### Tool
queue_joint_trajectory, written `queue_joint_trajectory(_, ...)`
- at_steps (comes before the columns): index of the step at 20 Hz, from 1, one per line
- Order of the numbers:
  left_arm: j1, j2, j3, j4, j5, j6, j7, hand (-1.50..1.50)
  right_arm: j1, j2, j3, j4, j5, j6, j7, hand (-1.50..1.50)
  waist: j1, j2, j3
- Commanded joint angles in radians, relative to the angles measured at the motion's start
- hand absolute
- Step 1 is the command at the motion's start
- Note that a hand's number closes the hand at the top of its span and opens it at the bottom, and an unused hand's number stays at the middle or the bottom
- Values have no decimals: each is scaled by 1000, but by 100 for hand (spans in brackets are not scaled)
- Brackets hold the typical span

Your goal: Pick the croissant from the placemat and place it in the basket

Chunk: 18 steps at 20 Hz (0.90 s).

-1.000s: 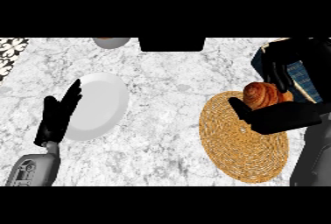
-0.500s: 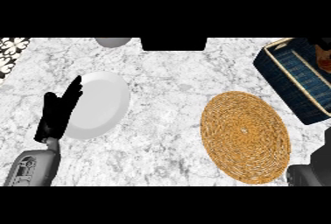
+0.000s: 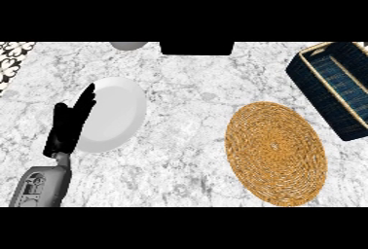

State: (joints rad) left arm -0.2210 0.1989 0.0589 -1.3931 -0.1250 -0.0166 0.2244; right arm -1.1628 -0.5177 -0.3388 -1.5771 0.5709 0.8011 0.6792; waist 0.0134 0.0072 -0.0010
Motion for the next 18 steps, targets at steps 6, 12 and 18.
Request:
queue_joint_trajectory(6,-3,1,2,-14,6,-13,16,0,86,-240,104,333,191,-133,-328,150,7,2,1)
queue_joint_trajectory(12,-47,-9,-10,8,-22,6,50,0,84,-342,74,624,218,-292,-630,150,13,5,2)
queue_joint_trajectory(18,-34,-23,-2,13,-14,10,26,0,105,-386,58,822,222,-357,-838,150,9,2,2)
